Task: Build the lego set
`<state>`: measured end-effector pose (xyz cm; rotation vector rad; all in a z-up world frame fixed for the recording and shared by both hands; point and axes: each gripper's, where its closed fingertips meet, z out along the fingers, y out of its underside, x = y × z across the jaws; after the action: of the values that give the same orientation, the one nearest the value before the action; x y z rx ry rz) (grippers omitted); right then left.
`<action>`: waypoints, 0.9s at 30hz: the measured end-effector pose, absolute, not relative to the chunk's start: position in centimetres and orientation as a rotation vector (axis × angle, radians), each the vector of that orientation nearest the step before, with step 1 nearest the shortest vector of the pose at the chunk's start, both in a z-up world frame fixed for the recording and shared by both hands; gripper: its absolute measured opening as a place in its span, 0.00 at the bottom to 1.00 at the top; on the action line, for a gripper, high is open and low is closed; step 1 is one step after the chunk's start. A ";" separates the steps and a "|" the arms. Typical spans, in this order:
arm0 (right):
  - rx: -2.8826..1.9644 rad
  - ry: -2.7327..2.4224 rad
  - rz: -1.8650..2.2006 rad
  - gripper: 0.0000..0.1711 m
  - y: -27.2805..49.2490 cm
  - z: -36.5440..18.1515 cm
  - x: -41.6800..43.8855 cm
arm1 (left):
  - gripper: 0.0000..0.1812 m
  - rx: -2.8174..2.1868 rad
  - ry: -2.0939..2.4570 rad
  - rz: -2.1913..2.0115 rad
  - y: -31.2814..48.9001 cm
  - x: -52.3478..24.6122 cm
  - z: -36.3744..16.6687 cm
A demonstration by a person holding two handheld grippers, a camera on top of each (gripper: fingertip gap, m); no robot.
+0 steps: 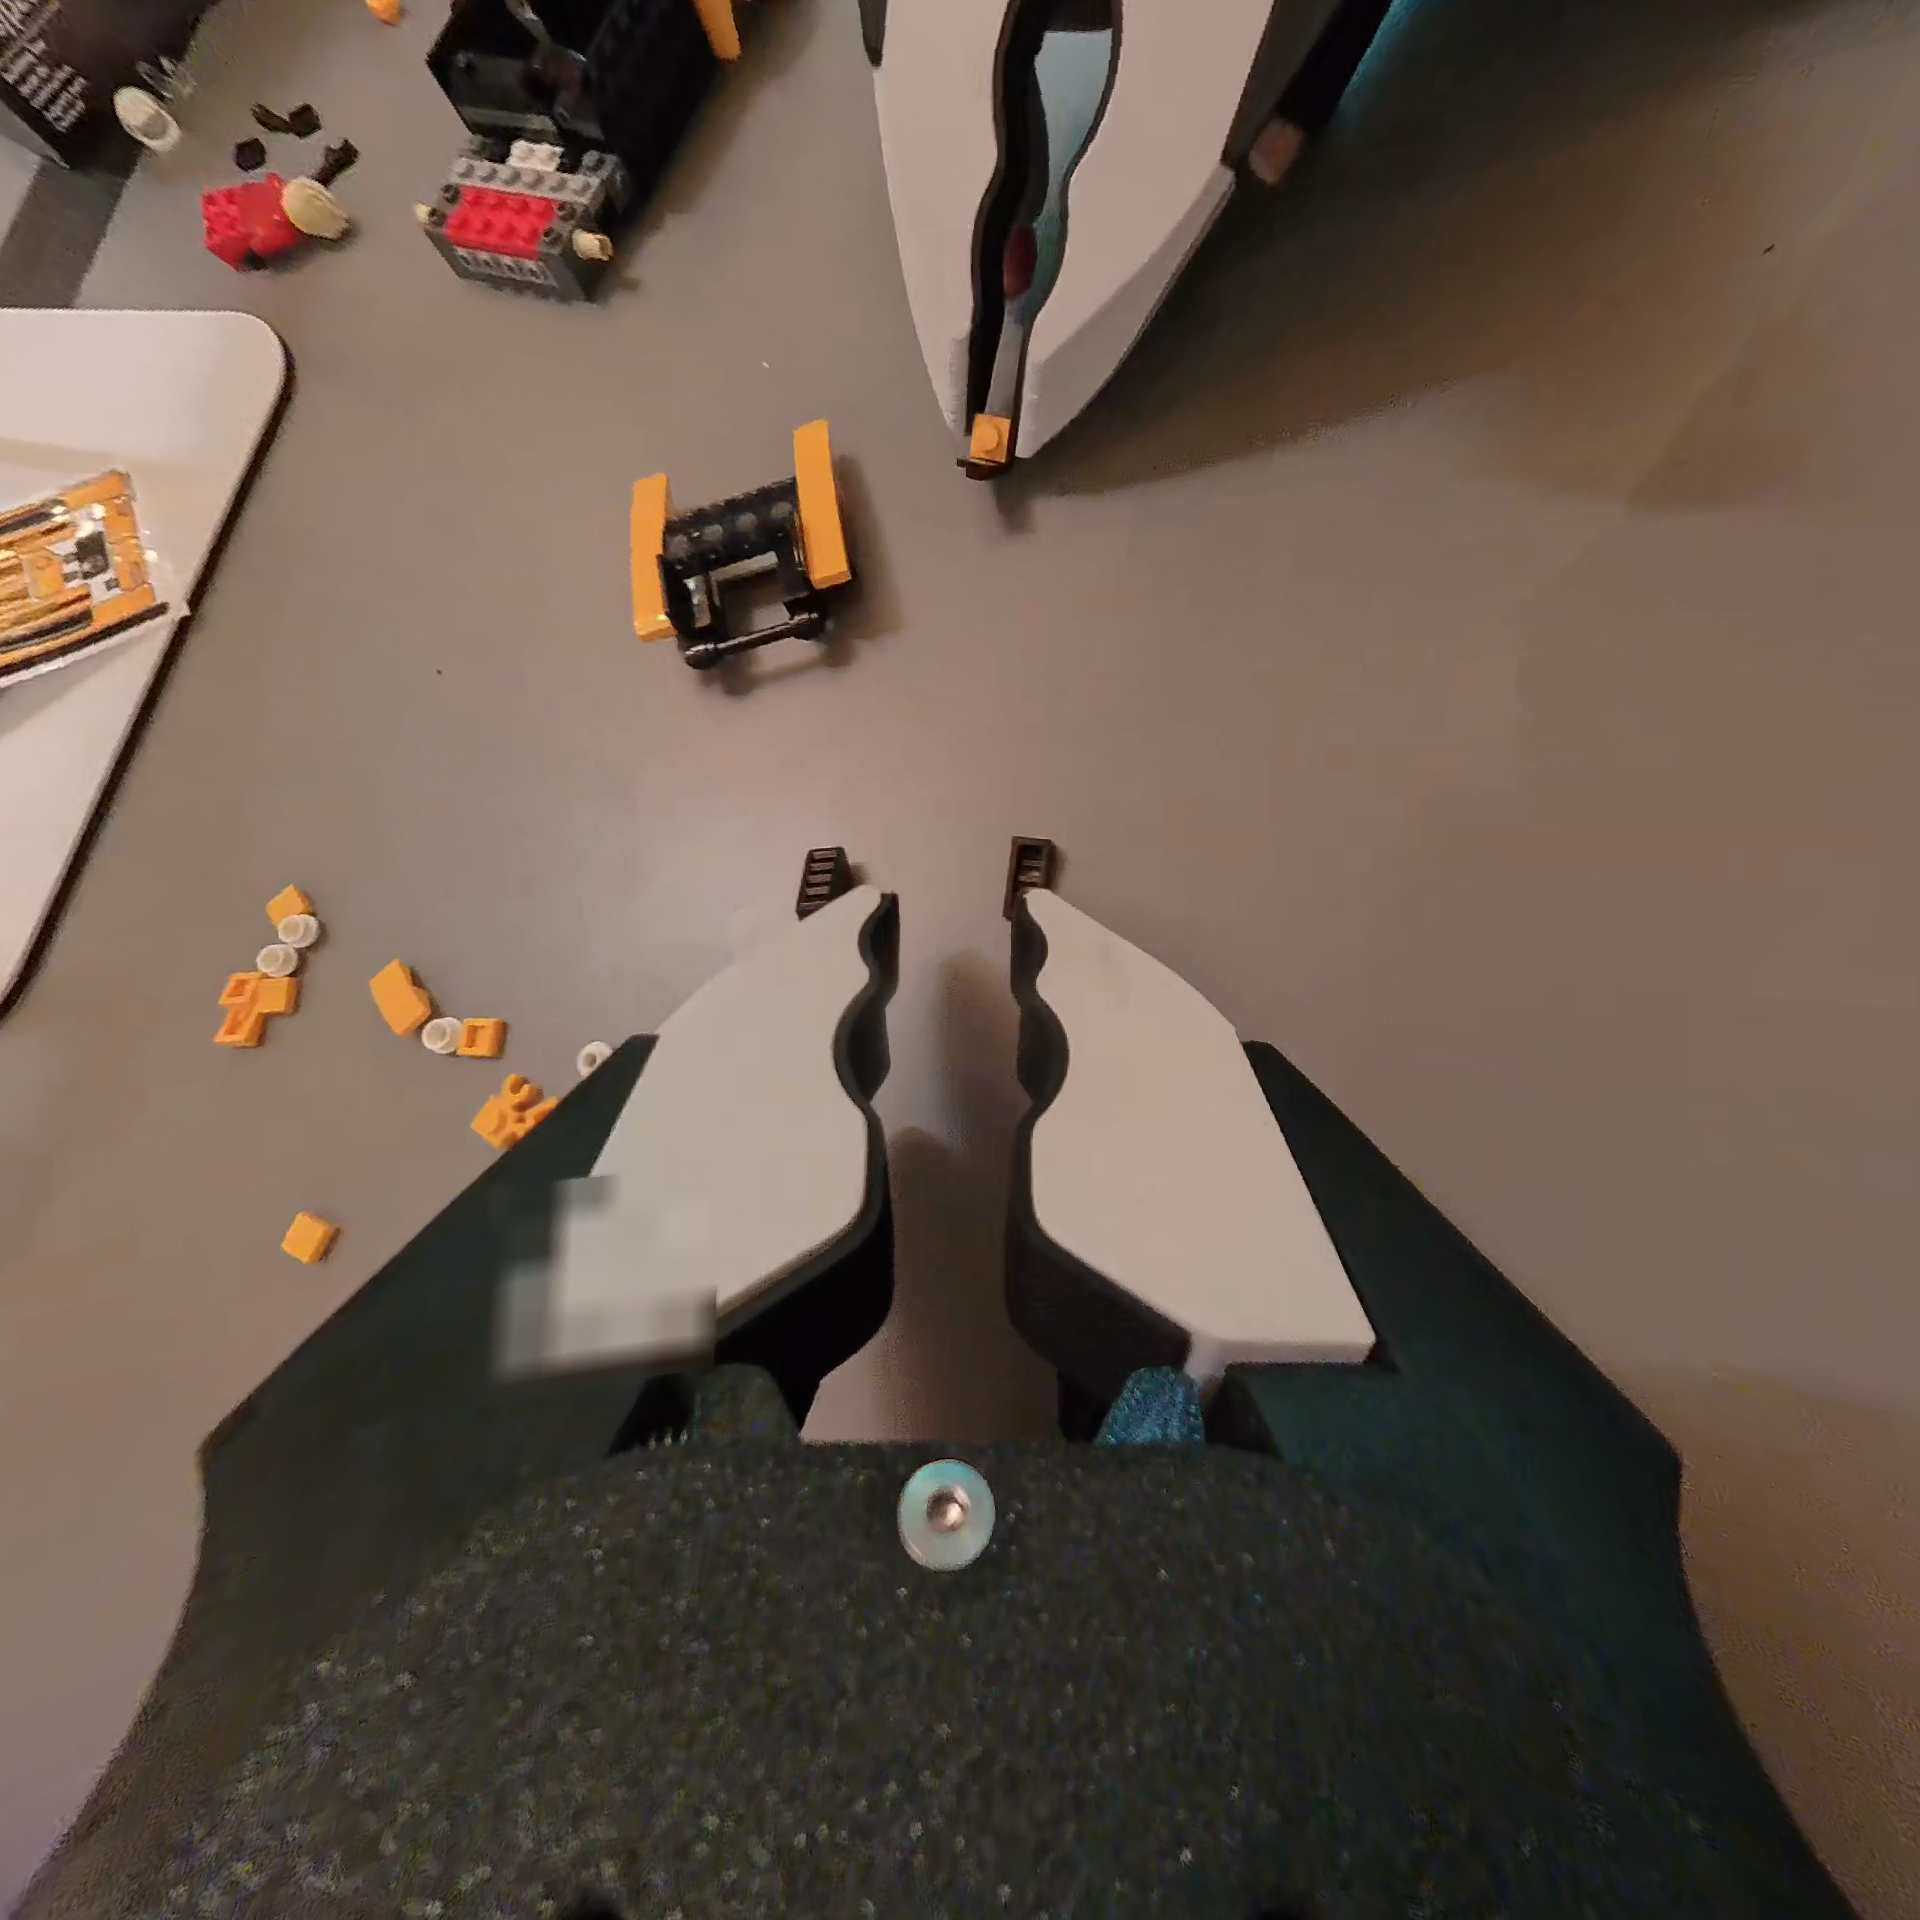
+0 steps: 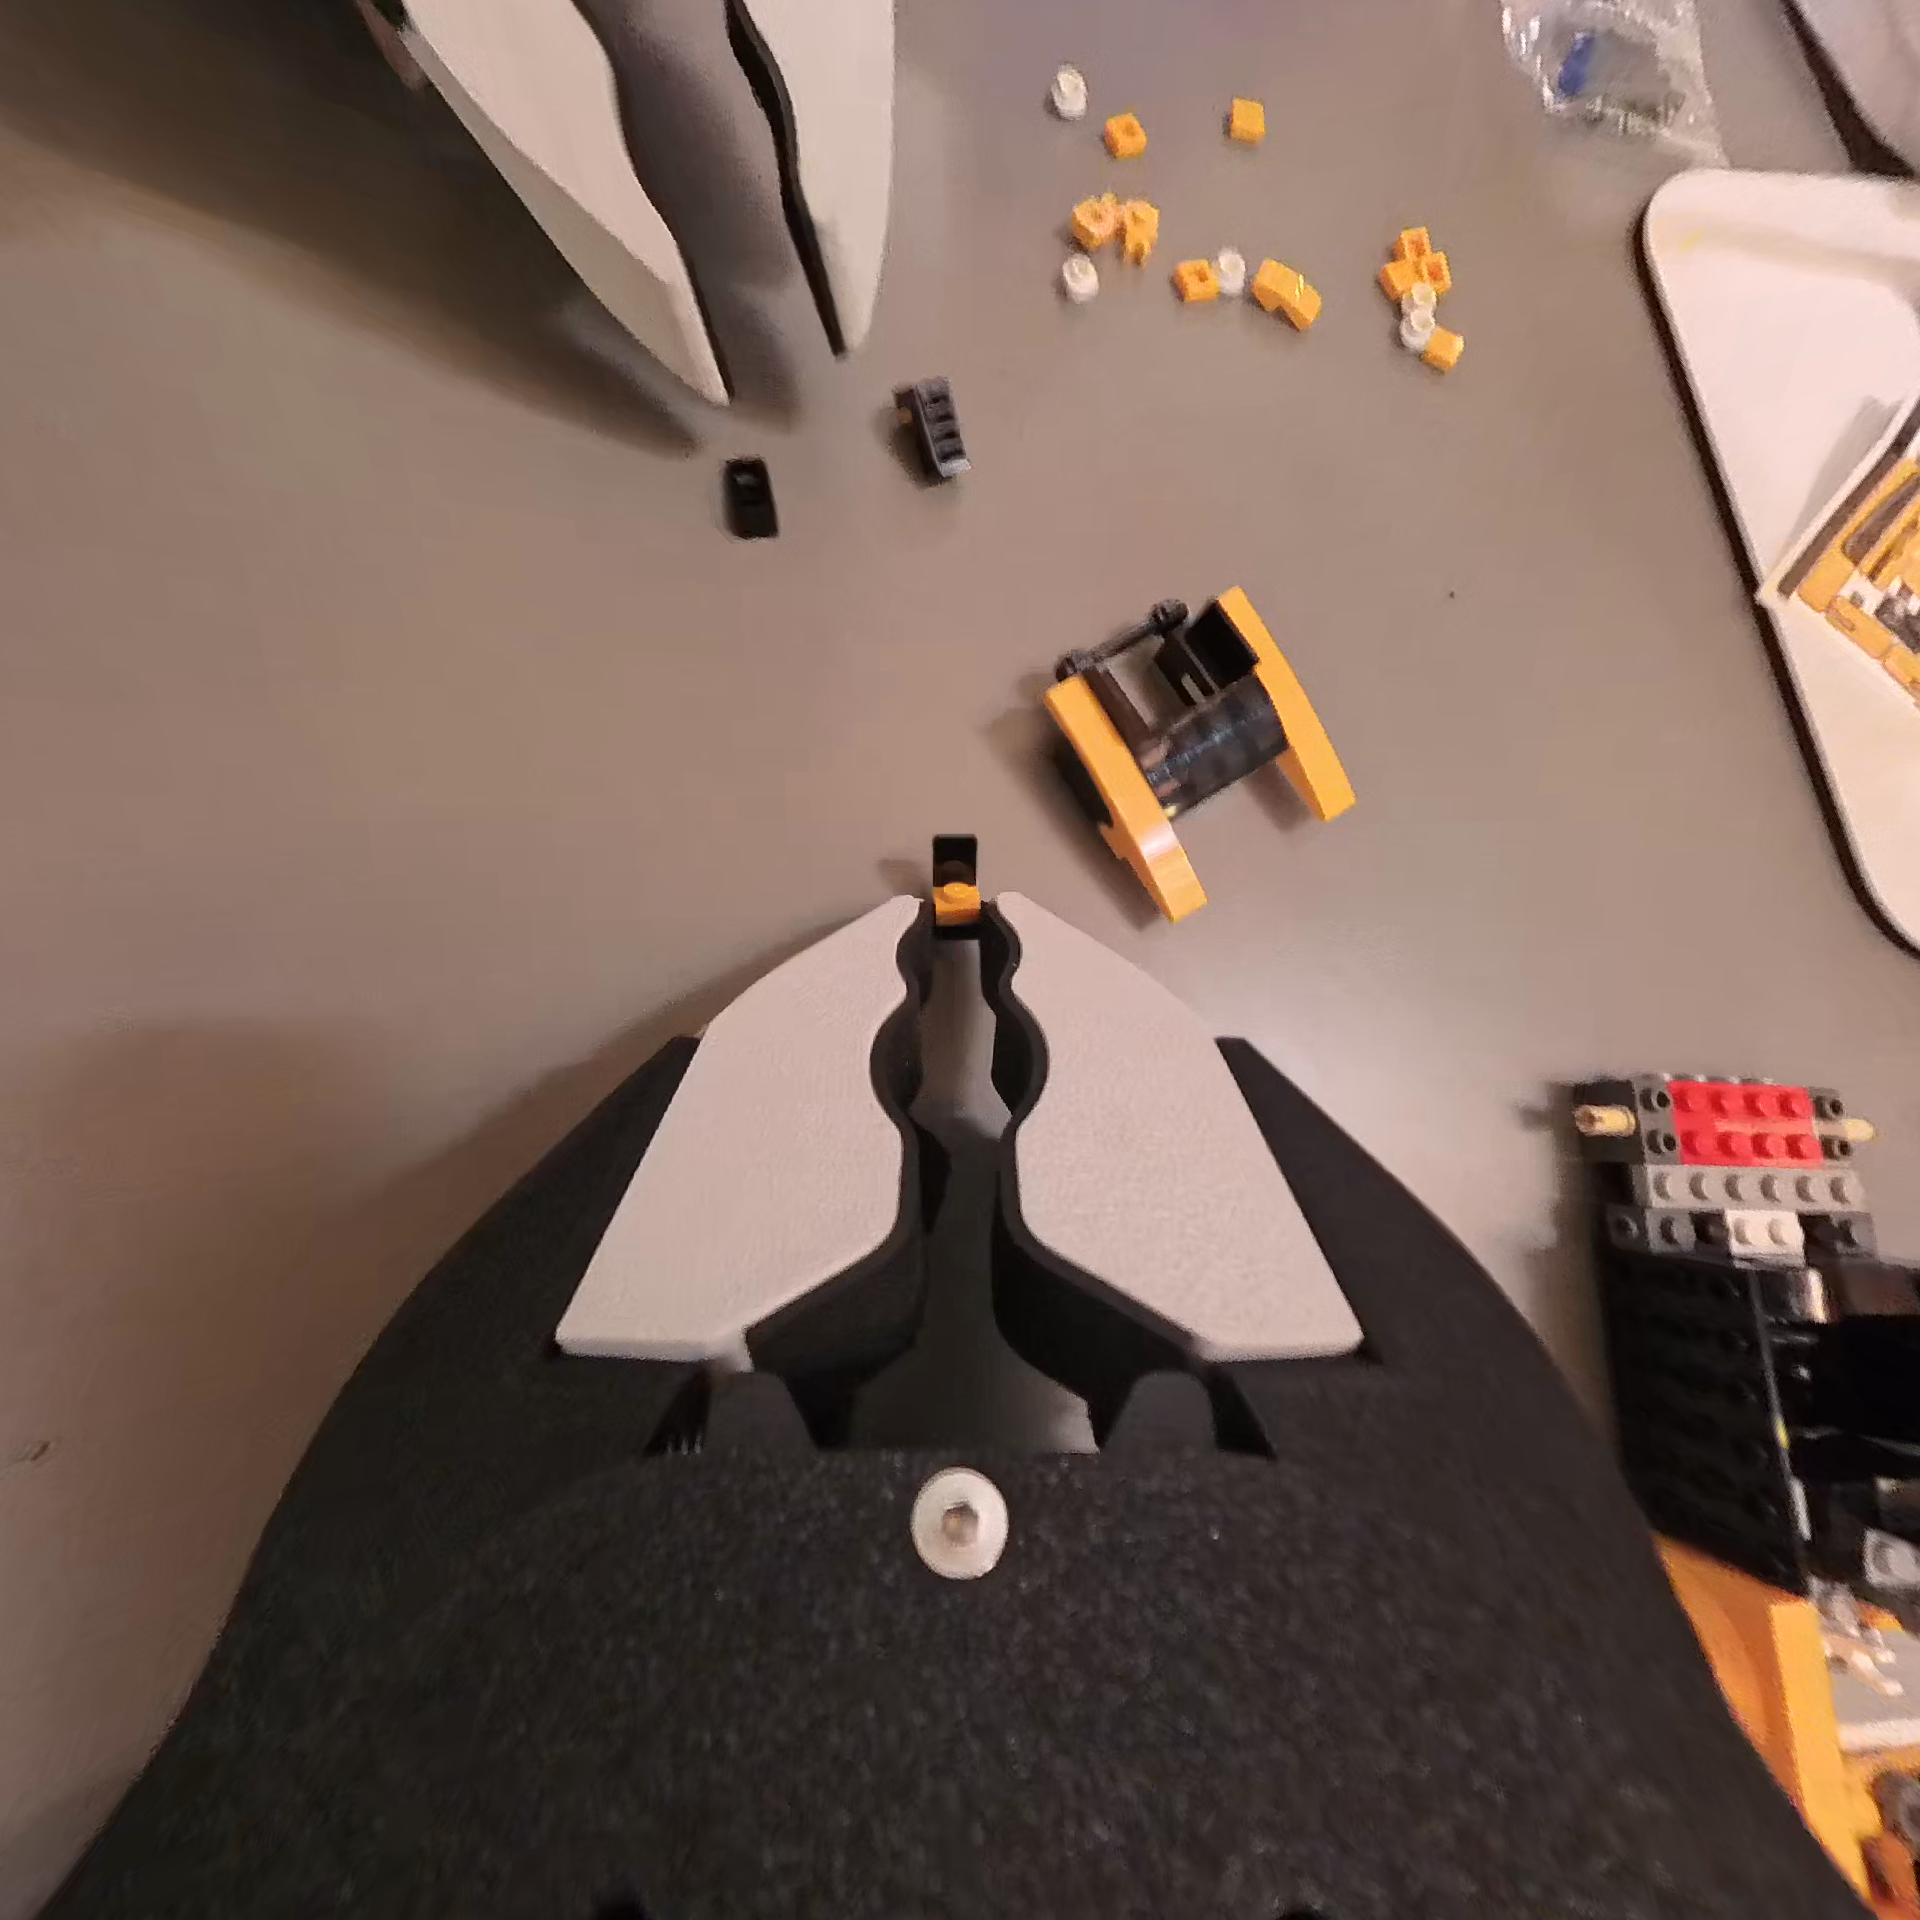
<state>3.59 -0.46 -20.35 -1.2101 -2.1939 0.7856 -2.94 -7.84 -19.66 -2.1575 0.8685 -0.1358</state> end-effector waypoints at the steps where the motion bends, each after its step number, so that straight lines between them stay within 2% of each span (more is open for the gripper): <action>1: -1.184 -2.181 0.819 0.05 -0.9 -20.0 3.4 | 0.11 -2.161 0.872 -0.144 -7.9 -2.8 -19.7; 6: -1.006 -2.049 1.113 0.05 -4.7 -16.4 2.4 | 0.11 -2.086 0.847 -0.293 -8.1 -0.7 -18.7; 13: -0.800 -1.718 1.541 0.05 -8.6 -9.5 2.4 | 0.10 -1.735 0.649 -0.696 -8.1 3.3 -12.2; 17: -0.788 -1.703 1.598 0.05 -9.0 -9.0 2.7 | 0.08 -1.613 0.627 -0.727 -8.4 3.8 -10.1; 27: -0.801 -1.748 1.633 0.05 -9.2 -9.7 3.0 | 0.04 -1.574 0.651 -0.680 -8.9 3.5 -9.2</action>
<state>3.01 -9.17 -9.65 -0.8013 -1.7479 1.6327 3.54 -8.91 -9.17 -1.5743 0.6509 -0.6797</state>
